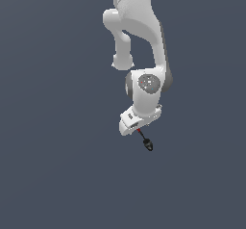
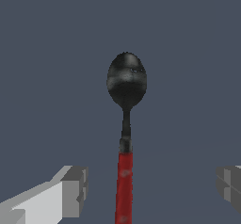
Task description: Pick up the object and move it to a goal position.
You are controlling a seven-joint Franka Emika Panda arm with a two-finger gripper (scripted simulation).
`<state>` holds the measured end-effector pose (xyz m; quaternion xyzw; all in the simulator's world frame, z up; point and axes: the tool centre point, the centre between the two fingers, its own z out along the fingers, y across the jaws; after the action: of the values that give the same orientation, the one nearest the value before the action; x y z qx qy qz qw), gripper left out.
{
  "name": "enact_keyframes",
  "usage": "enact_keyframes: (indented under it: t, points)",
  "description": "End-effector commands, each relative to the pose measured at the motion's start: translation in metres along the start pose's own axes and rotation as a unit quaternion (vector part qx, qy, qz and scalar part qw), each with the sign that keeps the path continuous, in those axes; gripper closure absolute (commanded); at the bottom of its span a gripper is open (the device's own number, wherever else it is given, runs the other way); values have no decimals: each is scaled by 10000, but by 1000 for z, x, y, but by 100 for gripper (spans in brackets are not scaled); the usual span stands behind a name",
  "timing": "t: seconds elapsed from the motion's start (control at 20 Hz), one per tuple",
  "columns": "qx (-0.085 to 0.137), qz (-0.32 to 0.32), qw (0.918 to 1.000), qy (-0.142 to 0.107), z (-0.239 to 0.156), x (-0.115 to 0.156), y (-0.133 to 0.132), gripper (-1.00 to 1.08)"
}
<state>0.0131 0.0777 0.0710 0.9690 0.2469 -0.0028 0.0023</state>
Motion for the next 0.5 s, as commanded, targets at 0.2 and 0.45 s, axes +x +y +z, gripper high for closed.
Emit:
enact_keyframes:
  t: [0.2, 0.45]
  points:
    - [15, -266, 9996, 33, 10, 6, -10, -92]
    - [16, -238, 9997, 25, 15, 5, -9, -92]
